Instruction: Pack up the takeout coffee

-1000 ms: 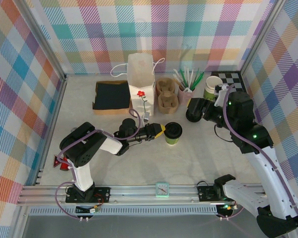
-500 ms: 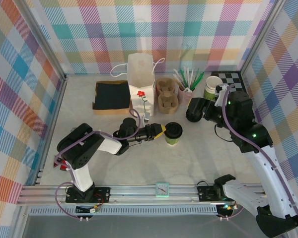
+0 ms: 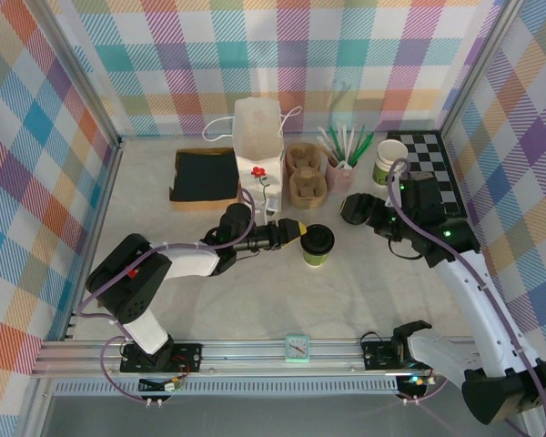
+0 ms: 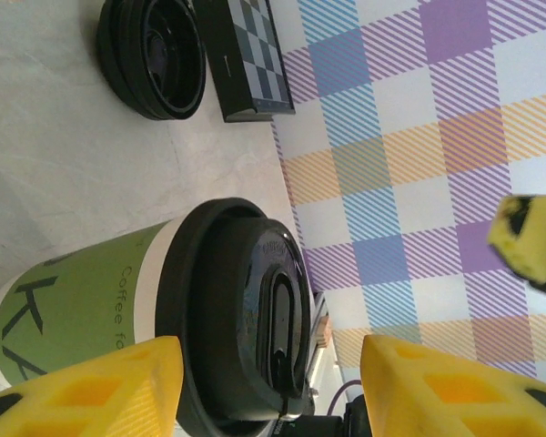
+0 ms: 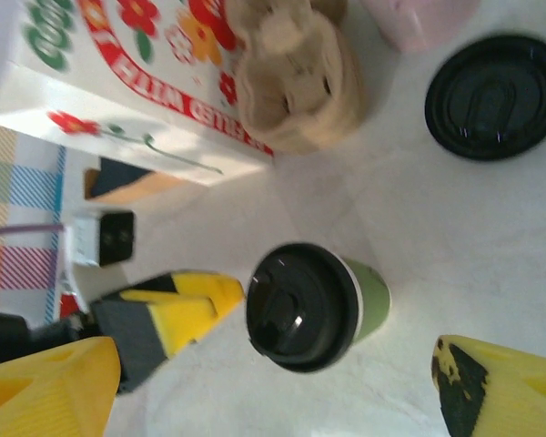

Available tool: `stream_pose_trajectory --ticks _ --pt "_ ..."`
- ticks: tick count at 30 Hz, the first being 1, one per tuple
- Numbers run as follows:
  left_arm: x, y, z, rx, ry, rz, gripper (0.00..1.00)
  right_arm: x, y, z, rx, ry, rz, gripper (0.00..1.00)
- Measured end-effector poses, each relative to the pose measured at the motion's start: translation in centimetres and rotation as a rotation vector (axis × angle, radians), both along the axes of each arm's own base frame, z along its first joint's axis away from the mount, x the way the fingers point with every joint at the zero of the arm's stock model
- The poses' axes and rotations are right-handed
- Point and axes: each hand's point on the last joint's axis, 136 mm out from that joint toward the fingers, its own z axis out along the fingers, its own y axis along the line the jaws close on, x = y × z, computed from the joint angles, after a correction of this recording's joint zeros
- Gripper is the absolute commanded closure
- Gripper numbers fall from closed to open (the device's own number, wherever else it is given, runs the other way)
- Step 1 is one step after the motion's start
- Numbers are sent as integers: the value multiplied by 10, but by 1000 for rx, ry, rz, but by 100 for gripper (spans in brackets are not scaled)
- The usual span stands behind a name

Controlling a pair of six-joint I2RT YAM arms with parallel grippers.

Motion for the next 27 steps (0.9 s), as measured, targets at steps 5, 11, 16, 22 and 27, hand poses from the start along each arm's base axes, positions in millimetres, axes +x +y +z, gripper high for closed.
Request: stream_pose_trajectory --ticks 5,11,16,22,27 --pt "8 -1 2 83 -21 -21 45 -11 5 -43 11 132 19 9" --pt "9 -1 6 176 -68 -56 45 -21 13 -81 42 252 45 12" --pt "6 2 -1 226 -61 -76 45 -24 19 -102 67 317 53 14" --pt "8 0 -6 249 -58 -87 45 -17 26 -104 102 309 67 20" --pt "10 -2 -5 251 -62 -91 45 -13 30 -112 117 330 68 24"
